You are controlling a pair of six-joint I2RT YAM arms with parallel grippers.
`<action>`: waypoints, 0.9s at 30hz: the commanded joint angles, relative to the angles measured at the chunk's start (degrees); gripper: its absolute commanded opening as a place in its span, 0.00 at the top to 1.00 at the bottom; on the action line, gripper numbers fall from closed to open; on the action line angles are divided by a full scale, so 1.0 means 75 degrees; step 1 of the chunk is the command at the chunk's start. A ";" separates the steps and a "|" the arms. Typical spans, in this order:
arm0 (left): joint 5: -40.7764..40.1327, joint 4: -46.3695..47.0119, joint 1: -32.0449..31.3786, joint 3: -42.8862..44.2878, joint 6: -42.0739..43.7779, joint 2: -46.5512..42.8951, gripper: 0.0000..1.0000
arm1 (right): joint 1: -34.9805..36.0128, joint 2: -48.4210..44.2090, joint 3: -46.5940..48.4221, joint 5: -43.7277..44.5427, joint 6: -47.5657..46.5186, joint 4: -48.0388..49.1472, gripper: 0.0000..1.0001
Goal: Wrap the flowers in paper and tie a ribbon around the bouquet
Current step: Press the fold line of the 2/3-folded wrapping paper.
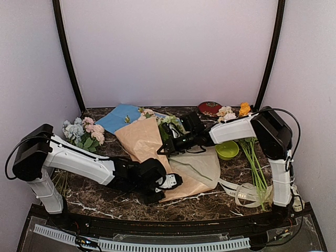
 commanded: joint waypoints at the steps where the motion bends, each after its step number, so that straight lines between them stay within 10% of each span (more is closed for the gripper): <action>1: 0.0033 -0.0491 -0.0126 0.0254 0.0342 0.0380 0.63 | -0.0032 -0.0062 0.0057 0.0028 0.0012 0.0358 1.00; 18: 0.1103 -0.0272 0.0133 -0.0130 0.0507 0.0683 0.64 | -0.0013 -0.1668 -0.0064 0.1991 -0.1354 -0.1882 0.67; 27: 0.1227 -0.0197 0.0200 -0.0197 0.0544 0.0595 0.65 | 0.0568 -0.1605 -0.1052 0.0137 -0.1478 -0.1688 0.82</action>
